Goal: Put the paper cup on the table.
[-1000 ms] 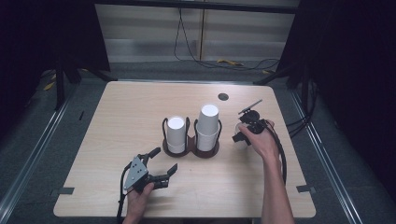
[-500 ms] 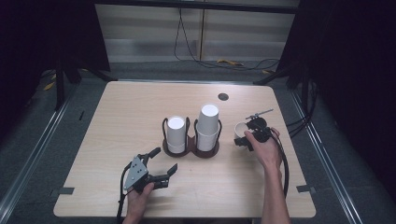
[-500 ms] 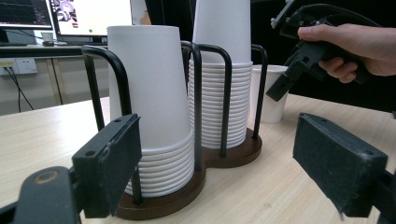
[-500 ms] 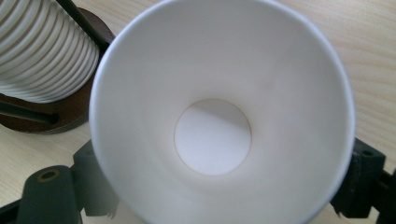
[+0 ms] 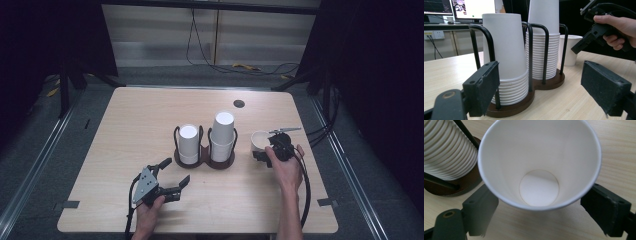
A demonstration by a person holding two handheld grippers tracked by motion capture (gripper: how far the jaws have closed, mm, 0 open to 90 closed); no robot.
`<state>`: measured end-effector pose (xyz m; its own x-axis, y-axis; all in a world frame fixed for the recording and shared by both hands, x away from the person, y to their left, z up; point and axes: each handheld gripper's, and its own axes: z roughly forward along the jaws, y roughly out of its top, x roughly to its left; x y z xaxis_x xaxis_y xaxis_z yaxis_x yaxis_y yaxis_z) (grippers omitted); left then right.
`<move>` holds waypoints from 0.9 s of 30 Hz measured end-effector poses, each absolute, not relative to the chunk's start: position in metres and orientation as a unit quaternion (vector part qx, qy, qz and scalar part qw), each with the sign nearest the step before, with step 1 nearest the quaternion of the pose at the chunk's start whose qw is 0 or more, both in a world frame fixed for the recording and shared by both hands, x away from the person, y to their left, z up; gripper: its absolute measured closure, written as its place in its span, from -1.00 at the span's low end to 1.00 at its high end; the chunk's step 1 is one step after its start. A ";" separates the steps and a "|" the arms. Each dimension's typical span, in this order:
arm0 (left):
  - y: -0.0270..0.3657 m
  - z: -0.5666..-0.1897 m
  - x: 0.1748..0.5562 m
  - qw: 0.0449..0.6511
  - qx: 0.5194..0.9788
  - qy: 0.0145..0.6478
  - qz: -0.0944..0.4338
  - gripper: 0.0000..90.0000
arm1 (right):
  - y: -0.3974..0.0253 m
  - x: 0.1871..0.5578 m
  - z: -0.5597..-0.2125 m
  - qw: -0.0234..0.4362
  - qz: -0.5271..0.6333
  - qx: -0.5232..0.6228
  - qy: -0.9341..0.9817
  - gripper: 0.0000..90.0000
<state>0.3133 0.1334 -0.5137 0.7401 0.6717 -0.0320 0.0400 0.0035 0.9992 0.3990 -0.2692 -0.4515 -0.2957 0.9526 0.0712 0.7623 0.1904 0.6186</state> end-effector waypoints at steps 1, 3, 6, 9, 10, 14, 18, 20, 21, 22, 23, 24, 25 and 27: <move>0.134 -0.514 0.313 0.655 0.664 0.268 0.241 -0.66 | -0.269 0.398 -0.452 0.171 0.285 0.569 0.752 -0.67; 0.134 -0.514 0.313 0.655 0.664 0.268 0.241 -0.66 | -0.267 0.395 -0.453 0.188 0.277 0.569 0.751 -0.67; 0.134 -0.514 0.313 0.655 0.664 0.268 0.241 -0.66 | -0.268 0.388 -0.455 0.199 0.283 0.576 0.741 -0.67; 0.133 -0.514 0.313 0.655 0.664 0.269 0.241 -0.66 | -0.269 0.379 -0.456 0.212 0.296 0.577 0.731 -0.67; 0.133 -0.514 0.313 0.656 0.663 0.269 0.241 -0.66 | -0.269 0.377 -0.457 0.216 0.301 0.577 0.728 -0.67; 0.134 -0.514 0.314 0.656 0.661 0.277 0.235 -0.65 | -0.270 0.365 -0.461 0.225 0.321 0.583 0.712 -0.69; 0.134 -0.514 0.314 0.656 0.661 0.278 0.235 -0.65 | -0.266 0.351 -0.465 0.259 0.329 0.588 0.692 -0.69; 0.134 -0.514 0.314 0.657 0.661 0.278 0.235 -0.65 | -0.262 0.342 -0.466 0.273 0.343 0.582 0.685 -0.70; 0.134 -0.514 0.314 0.656 0.661 0.278 0.235 -0.66 | -0.261 0.338 -0.467 0.272 0.355 0.577 0.684 -0.70; 0.134 -0.514 0.314 0.657 0.661 0.277 0.235 -0.66 | -0.260 0.335 -0.468 0.270 0.365 0.573 0.683 -0.70; 0.134 -0.514 0.314 0.657 0.661 0.277 0.235 -0.66 | -0.258 0.332 -0.470 0.269 0.372 0.569 0.682 -0.70; 0.134 -0.514 0.314 0.657 0.661 0.277 0.235 -0.66 | -0.257 0.329 -0.471 0.270 0.378 0.566 0.681 -0.70; 0.134 -0.514 0.314 0.657 0.661 0.277 0.235 -0.66 | -0.255 0.326 -0.472 0.273 0.388 0.564 0.676 -0.70; 0.134 -0.514 0.314 0.657 0.661 0.277 0.236 -0.66 | -0.251 0.319 -0.474 0.280 0.409 0.554 0.669 -0.70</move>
<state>0.3139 0.1337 -0.5137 0.7360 0.6750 -0.0518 0.0563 0.0152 0.9983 0.3193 -0.2510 -0.4742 -0.2303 0.9699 0.0789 0.5127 0.0520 0.8570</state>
